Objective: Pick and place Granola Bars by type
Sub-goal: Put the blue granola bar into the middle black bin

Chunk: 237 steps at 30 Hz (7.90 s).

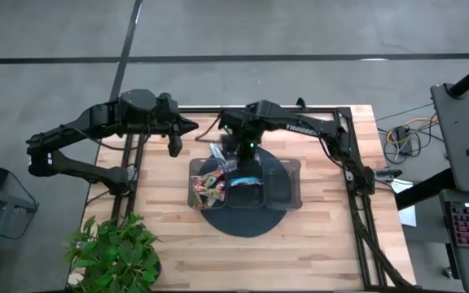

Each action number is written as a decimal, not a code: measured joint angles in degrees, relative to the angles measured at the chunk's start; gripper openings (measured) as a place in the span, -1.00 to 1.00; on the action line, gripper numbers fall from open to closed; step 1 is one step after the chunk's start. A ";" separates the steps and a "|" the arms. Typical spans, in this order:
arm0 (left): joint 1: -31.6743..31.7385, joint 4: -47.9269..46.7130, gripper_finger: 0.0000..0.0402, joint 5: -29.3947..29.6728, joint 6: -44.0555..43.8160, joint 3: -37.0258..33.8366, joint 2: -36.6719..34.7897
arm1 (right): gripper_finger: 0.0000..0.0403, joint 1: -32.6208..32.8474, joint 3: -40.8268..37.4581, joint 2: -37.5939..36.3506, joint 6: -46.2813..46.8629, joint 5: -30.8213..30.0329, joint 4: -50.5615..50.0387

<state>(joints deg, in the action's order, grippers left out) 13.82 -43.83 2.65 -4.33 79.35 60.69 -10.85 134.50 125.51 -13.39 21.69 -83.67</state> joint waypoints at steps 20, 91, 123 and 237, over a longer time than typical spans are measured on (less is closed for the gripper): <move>0.04 -1.03 -1.00 -0.02 0.08 0.00 0.00 | -0.74 4.61 -12.33 0.11 5.71 -0.20 8.48; 13.14 14.92 -1.00 -11.40 15.44 0.00 4.72 | -0.96 -8.97 -43.99 -50.21 11.95 -15.85 33.92; 18.01 -12.67 0.30 -10.84 22.45 33.90 42.82 | -0.96 -8.92 -47.08 -52.76 15.32 -15.39 35.92; 25.92 -2.92 -0.76 -8.46 30.35 33.06 71.13 | -0.96 -8.90 -47.30 -52.72 11.28 -15.28 34.56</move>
<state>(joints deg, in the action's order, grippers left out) 39.75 -46.75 -5.81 26.02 112.41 131.81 -19.75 87.20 72.79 -2.11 6.42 -49.10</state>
